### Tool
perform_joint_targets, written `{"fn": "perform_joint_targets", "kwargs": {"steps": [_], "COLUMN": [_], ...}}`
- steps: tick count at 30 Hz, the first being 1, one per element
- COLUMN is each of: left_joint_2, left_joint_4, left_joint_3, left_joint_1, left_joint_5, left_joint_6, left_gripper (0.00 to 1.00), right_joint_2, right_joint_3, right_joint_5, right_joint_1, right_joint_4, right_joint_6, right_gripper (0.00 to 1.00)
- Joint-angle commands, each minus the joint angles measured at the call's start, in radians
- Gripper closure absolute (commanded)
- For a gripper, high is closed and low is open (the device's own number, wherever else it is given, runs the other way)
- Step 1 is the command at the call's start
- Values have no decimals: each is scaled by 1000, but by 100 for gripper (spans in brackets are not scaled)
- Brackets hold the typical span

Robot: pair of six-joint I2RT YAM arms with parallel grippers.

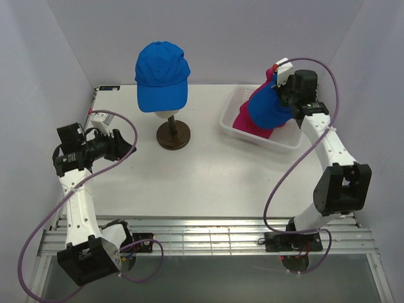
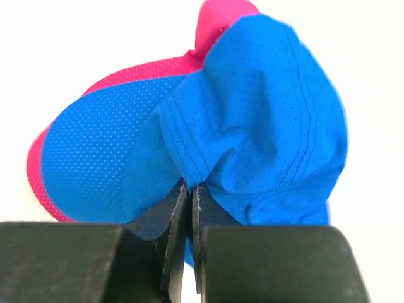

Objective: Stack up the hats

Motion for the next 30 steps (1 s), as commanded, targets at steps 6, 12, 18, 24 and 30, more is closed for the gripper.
{"fn": "perform_joint_targets", "kwargs": {"steps": [6, 12, 18, 24, 30], "left_joint_2": [4, -3, 2, 7, 22], "left_joint_4": [-175, -175, -173, -173, -172], "left_joint_3": [200, 192, 170, 163, 157], "left_joint_1": [-4, -5, -5, -3, -5], "left_joint_5": [254, 252, 259, 259, 260], "left_joint_6": [93, 90, 95, 95, 98], "left_gripper": [43, 42, 42, 42, 42], "right_joint_2": [-143, -75, -5, 109, 201], "right_joint_3": [-15, -34, -77, -64, 49], "right_joint_5": [-72, -115, -164, -162, -156], "right_joint_1": [-2, -2, -2, -2, 1], "right_joint_4": [88, 73, 70, 90, 56], "right_joint_6": [-58, -63, -68, -57, -28], "right_gripper": [92, 92, 92, 92, 90]}}
